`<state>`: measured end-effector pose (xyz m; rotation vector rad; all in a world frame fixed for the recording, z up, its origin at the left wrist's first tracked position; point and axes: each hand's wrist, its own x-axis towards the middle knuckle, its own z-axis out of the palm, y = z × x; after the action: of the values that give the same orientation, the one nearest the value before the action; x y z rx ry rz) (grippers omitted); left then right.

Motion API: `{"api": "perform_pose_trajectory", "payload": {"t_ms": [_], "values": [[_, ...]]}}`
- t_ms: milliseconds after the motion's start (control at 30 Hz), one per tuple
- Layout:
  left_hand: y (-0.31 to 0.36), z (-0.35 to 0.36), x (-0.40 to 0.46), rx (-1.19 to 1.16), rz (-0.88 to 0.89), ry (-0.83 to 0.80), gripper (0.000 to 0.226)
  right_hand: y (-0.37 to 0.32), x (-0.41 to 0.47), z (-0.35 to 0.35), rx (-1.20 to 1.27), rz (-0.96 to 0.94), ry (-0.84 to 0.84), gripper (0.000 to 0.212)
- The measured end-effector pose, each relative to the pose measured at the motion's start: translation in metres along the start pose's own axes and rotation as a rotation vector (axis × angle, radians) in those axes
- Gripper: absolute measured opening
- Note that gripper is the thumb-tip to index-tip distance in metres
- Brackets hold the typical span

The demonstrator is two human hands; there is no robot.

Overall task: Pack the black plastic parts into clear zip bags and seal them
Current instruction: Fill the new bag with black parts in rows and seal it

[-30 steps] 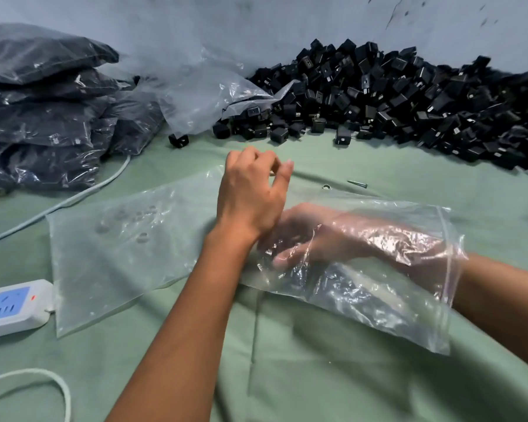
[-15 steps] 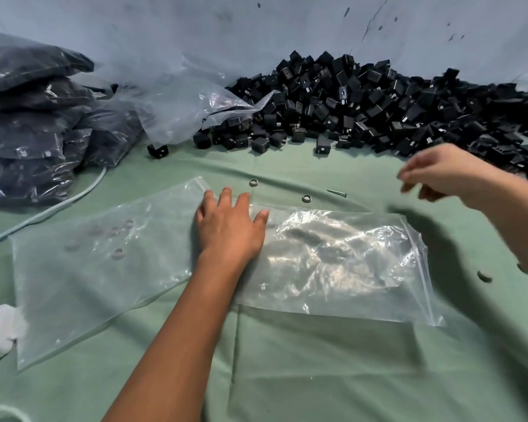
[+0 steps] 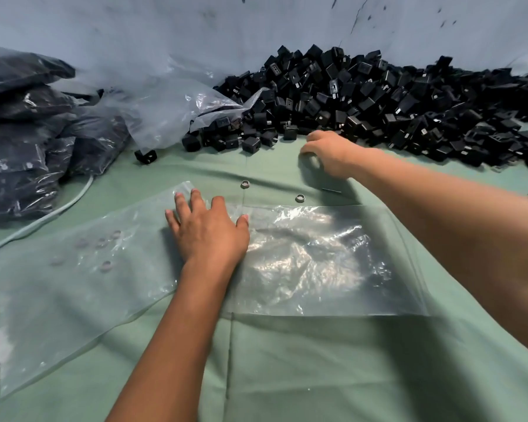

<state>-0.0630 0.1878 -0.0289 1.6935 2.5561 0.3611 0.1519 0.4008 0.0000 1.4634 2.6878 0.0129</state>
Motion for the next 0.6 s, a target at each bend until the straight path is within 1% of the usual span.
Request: {"api": "perform_pose_trajectory", "payload": {"t_ms": [67,167,233,300,333,367,433,467,533,600], "values": [[0.0,0.001,0.0,0.002,0.002,-0.001,0.064,0.004,-0.019,-0.005,0.024,0.049,0.078,0.047],[0.001,0.001,0.0,0.001,0.002,0.001,0.064,0.019,-0.064,-0.011,0.146,0.128,0.118,0.031],[0.001,0.0,0.001,0.013,-0.003,0.004,0.064,0.028,-0.102,-0.014,0.308,0.242,0.197,0.032],[0.001,0.0,0.0,0.022,-0.003,-0.002,0.065,0.035,-0.145,-0.015,0.412,0.293,0.24,0.029],[0.0,-0.001,0.0,0.023,-0.003,-0.003,0.066,0.039,-0.167,-0.016,0.452,0.293,0.22,0.024],[0.0,-0.001,0.0,0.021,-0.002,-0.003,0.066,0.041,-0.189,-0.017,0.501,0.287,0.165,0.019],[0.001,-0.002,-0.001,0.018,0.004,0.001,0.065,0.034,-0.229,-0.022,0.604,0.239,-0.005,0.015],[0.001,-0.002,-0.002,0.02,0.007,0.0,0.065,0.027,-0.242,-0.022,0.669,0.198,-0.056,0.013],[0.001,-0.003,-0.002,0.03,0.005,-0.002,0.066,0.01,-0.25,-0.015,0.832,0.09,-0.081,0.013],[0.001,-0.003,-0.002,0.036,-0.001,-0.005,0.067,-0.008,-0.246,-0.003,0.99,0.039,-0.084,0.02]]}}
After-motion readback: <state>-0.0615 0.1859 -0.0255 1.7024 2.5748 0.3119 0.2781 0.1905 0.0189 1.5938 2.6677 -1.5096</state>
